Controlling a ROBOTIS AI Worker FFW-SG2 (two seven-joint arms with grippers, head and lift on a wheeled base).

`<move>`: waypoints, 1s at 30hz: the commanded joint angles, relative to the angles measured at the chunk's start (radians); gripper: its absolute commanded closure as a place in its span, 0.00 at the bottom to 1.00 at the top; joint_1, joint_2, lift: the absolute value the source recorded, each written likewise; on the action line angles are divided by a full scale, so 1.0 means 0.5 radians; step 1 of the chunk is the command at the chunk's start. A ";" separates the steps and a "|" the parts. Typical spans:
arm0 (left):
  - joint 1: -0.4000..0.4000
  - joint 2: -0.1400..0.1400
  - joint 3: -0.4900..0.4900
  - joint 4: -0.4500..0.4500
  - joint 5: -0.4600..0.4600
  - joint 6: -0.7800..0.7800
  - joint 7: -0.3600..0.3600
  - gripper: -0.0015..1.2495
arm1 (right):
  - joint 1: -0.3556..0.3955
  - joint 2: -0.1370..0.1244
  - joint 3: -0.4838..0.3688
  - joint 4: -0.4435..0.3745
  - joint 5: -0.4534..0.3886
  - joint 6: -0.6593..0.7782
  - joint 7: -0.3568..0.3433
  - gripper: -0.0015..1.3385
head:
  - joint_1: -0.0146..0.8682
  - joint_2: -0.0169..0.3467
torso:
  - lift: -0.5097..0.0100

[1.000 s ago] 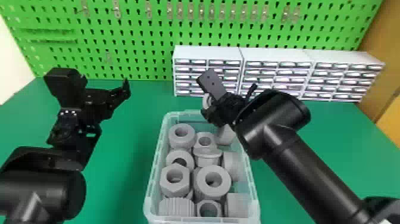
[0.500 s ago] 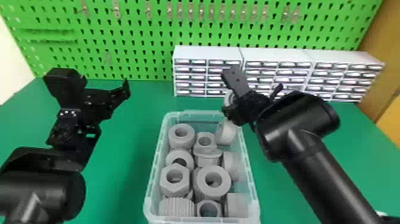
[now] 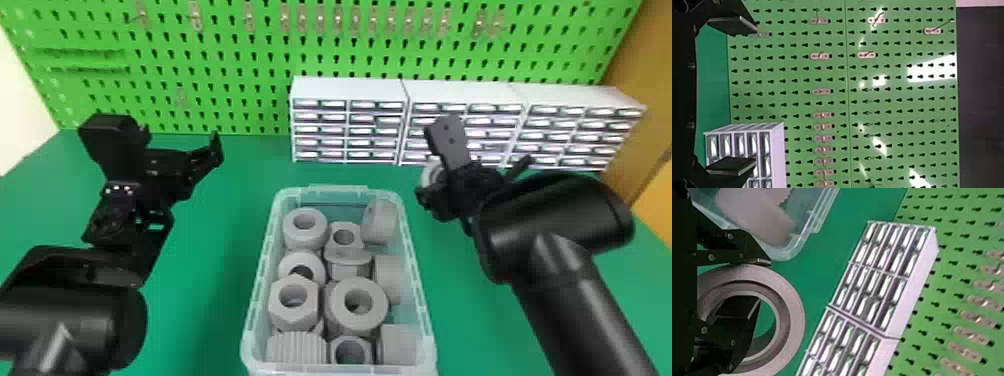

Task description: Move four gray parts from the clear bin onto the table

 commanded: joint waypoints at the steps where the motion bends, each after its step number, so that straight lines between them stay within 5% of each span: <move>1: -0.002 0.000 -0.008 0.001 0.004 0.002 0.000 0.09 | 0.094 0.010 -0.135 -0.059 0.002 0.051 0.000 0.70 | 0.79 0.12 | 0.89; 15: -0.008 0.000 -0.023 0.001 0.010 0.014 -0.003 0.09 | 0.299 0.056 -0.485 -0.142 -0.007 0.153 0.000 0.70 | 0.79 0.12 | 0.89; 30: -0.014 0.000 -0.035 0.001 0.010 0.033 -0.006 0.09 | 0.373 0.041 -0.580 -0.007 -0.191 0.205 0.000 0.70 | 0.79 0.12 | 0.89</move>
